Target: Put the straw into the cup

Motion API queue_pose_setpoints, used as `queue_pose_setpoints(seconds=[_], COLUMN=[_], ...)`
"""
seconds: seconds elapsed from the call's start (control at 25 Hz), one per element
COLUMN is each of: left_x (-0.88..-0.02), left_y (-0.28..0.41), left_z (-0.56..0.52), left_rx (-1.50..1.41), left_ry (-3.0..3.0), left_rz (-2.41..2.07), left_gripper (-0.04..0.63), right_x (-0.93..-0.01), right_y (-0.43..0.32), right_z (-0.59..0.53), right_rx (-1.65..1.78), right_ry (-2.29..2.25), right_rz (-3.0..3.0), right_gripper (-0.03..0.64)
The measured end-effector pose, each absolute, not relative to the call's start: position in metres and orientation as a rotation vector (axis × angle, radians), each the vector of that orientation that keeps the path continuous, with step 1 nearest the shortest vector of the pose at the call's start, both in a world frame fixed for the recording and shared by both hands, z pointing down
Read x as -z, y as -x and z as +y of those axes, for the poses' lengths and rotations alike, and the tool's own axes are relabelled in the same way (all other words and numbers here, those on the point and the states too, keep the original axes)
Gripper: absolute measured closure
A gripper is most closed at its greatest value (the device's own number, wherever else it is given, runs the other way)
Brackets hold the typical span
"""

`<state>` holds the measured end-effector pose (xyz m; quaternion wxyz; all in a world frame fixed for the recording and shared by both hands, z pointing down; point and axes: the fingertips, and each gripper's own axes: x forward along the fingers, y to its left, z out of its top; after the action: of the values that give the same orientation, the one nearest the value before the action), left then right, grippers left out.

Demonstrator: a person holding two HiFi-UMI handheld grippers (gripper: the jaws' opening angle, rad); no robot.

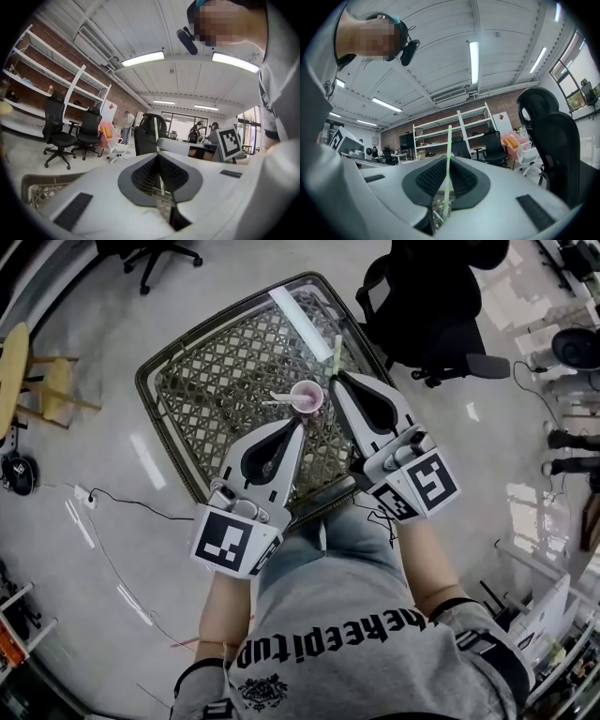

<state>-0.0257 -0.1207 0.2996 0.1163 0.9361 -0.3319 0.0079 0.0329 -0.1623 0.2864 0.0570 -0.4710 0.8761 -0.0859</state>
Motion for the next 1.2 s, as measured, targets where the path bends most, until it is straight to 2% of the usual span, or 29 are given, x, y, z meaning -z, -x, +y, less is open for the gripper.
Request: queue_pose_setpoints(seconds=[1.2], left_x=[-0.369], left_y=[0.039], left_z=[-0.137], left_rx=[-0.093], left_ry=[-2.630], left_rz=[-1.056], left_gripper=[0.554], right_x=[-0.382], right_y=[-0.015], right_z=[-0.222], right_rx=[0.346], right_ry=[1.351], right_rz=[2.713], right_gripper=[0.572])
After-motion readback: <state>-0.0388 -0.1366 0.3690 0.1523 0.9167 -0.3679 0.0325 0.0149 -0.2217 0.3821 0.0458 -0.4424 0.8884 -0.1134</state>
